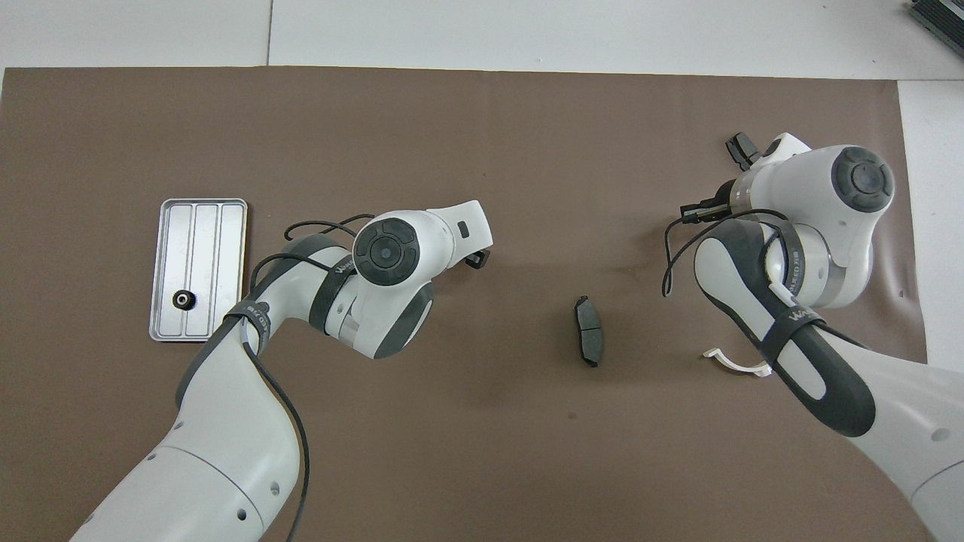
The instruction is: Pick bearing gear from pile to tray
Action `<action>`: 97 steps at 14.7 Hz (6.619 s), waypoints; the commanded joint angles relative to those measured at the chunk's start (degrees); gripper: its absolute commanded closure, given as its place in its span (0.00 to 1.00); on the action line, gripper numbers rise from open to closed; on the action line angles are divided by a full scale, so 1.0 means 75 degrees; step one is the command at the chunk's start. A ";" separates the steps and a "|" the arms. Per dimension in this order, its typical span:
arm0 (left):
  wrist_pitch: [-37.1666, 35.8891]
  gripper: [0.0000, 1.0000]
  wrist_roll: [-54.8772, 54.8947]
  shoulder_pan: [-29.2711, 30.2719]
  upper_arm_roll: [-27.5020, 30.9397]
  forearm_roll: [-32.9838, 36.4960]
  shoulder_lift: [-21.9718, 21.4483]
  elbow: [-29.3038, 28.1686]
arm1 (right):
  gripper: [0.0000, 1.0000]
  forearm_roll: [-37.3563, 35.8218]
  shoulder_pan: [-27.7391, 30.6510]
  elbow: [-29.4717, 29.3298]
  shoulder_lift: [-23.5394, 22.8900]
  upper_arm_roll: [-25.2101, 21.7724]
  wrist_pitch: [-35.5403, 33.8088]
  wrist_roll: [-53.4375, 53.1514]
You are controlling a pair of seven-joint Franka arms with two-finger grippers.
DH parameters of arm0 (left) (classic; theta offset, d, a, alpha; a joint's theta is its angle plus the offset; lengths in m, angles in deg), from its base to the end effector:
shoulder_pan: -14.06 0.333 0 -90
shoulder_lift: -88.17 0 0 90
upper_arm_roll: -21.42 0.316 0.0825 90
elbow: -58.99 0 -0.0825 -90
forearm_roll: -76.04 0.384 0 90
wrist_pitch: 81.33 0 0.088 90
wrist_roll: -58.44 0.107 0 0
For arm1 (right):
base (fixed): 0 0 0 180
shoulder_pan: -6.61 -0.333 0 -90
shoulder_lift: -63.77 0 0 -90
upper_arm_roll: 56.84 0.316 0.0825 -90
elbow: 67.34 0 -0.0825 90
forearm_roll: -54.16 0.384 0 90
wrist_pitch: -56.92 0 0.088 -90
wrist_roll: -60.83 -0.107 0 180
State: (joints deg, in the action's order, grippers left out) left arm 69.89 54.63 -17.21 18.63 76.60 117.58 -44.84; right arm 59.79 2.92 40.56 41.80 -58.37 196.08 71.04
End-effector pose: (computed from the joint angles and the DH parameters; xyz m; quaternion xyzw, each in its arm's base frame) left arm 0.5651 -0.3784 0.2906 0.9537 -0.2566 0.1454 0.0587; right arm 0.6460 0.0258 0.3210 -0.9935 -0.0744 -0.0830 0.0244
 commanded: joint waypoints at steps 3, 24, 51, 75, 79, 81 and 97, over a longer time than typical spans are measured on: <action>0.0227 0.47 -0.0031 -0.0236 0.0126 0.0032 -0.0148 -0.0266 | 1.00 0.0187 -0.0012 -0.0230 0.0668 0.0133 -0.1010 -0.0785; -0.2328 1.00 0.0731 0.3347 0.0138 -0.0038 -0.2573 -0.1166 | 1.00 0.0070 -0.2576 -0.0957 -0.0244 0.1095 0.1225 -0.6421; -0.1977 0.00 0.0358 0.1830 0.0114 -0.0004 -0.1965 -0.0149 | 0.00 -0.0680 -0.0541 -0.0863 0.1311 0.0544 -0.2238 -0.4527; 0.0086 0.00 -0.0264 -0.0236 0.0091 0.0008 -0.0371 -0.0524 | 0.00 -0.0587 0.0468 -0.1907 0.3328 -0.0675 -0.6554 -0.1911; 0.0309 0.00 -0.0312 -0.0283 0.0091 0.0020 -0.0394 -0.0700 | 0.00 -0.0598 0.0492 -0.1895 0.3422 -0.0616 -0.6613 -0.1888; 0.0309 0.00 -0.0301 -0.0283 0.0091 0.0008 -0.0395 -0.0700 | 0.00 -0.0633 0.0481 -0.1906 0.3410 -0.0616 -0.6613 -0.1899; -0.1903 1.00 -0.0500 0.1015 0.0173 -0.0004 -0.2290 -0.0956 | 0.00 -0.0833 0.0621 -0.1801 0.3492 -0.0171 -0.6601 -0.1935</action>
State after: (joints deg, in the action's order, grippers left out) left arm 58.90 50.54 -11.85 20.24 76.57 105.95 -48.07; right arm 53.34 6.35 26.38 67.00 -60.41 146.93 55.79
